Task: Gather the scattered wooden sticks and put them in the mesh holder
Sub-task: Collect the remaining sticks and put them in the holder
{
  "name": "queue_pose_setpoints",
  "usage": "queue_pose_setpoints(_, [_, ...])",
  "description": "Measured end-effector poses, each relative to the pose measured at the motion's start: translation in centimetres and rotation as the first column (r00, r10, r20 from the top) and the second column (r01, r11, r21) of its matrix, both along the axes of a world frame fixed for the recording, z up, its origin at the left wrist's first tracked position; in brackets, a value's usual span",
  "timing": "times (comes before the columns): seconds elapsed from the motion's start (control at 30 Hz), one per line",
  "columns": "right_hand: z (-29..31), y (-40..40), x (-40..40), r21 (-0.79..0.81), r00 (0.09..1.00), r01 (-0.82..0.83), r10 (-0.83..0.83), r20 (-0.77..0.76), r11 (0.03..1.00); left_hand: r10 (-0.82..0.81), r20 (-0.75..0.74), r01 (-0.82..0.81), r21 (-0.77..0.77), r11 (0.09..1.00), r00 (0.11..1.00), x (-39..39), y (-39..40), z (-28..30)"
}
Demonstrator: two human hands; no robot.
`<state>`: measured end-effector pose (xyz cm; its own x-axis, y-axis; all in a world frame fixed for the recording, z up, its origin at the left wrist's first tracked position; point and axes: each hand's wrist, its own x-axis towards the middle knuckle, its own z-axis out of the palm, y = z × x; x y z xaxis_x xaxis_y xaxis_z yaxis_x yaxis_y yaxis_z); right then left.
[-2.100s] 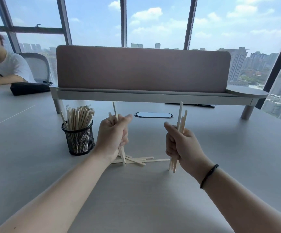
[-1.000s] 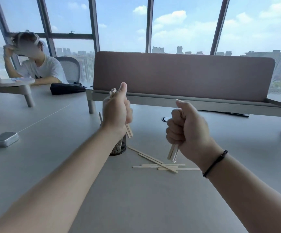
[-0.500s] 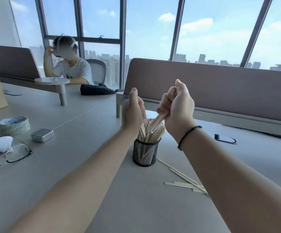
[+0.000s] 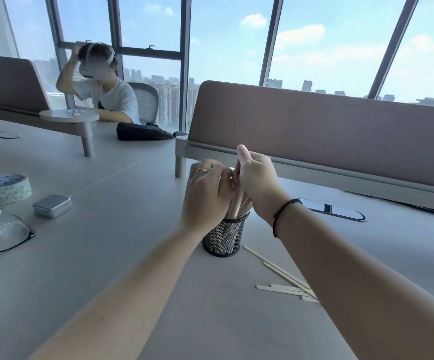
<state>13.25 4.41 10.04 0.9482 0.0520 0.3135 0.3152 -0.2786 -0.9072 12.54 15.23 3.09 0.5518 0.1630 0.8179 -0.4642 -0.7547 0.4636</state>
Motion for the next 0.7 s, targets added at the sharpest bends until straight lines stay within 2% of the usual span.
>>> queue_pose_setpoints(0.07, [-0.3, -0.1, 0.0, -0.206, 0.992, 0.044, -0.018, 0.127, 0.978, 0.069, -0.049, -0.067, 0.033, 0.997, 0.996, 0.2, 0.3, -0.3])
queue_pose_setpoints(0.1, [-0.6, -0.3, 0.0, -0.287, 0.977, 0.079, -0.018, 0.211, 0.955, 0.038, -0.102, -0.035, 0.023, 0.999, 0.994, 0.3, 0.4, -0.3])
queue_pose_setpoints(0.2, [-1.9, -1.2, 0.0, -0.447, 0.935, 0.193, -0.025, 0.354, 0.873, -0.200, -0.237, 0.155, -0.197, 0.968, 0.951, -0.3, 0.3, -0.1])
queue_pose_setpoints(0.27, [-3.1, -1.8, 0.0, -0.531, 0.941, 0.218, -0.032, 0.337, 0.819, -0.263, -0.270, 0.158, -0.355, 0.921, 0.926, -0.7, 0.1, 0.1])
queue_pose_setpoints(0.4, [-4.5, -2.5, -0.7, -0.651, 0.973, 0.124, 0.038, 0.229, 0.749, -0.416, -0.238, 0.216, -0.578, 0.787, 0.878, -1.4, 0.1, 0.8])
queue_pose_setpoints(0.47, [-4.3, -2.6, -1.0, -0.733, 0.968, 0.142, 0.061, 0.243, 0.665, -0.482, -0.230, 0.246, -0.633, 0.734, 0.845, -2.1, -0.1, 1.3])
queue_pose_setpoints(0.53, [-3.9, -2.6, -1.2, -0.773, 0.965, 0.148, 0.080, 0.249, 0.617, -0.516, -0.267, 0.262, -0.624, 0.736, 0.814, -2.5, -0.2, 1.2])
queue_pose_setpoints(0.57, [-3.9, -2.7, -1.2, -0.744, 0.970, 0.136, 0.064, 0.234, 0.655, -0.526, -0.287, 0.269, -0.613, 0.743, 0.801, -2.6, -0.2, 1.2])
queue_pose_setpoints(0.6, [-3.9, -2.9, -1.3, -0.662, 0.978, 0.120, 0.028, 0.208, 0.739, -0.531, -0.304, 0.274, -0.600, 0.751, 0.791, -2.7, -0.1, 1.2])
queue_pose_setpoints(0.67, [-4.2, -3.2, -1.5, -0.394, 0.991, 0.116, -0.079, 0.110, 0.912, -0.530, -0.338, 0.275, -0.574, 0.771, 0.778, -2.7, 0.1, 1.3])
queue_pose_setpoints(0.7, [-4.6, -3.4, -1.6, -0.280, 0.992, 0.123, -0.116, 0.043, 0.952, -0.522, -0.360, 0.276, -0.549, 0.789, 0.774, -2.6, 0.2, 1.3])
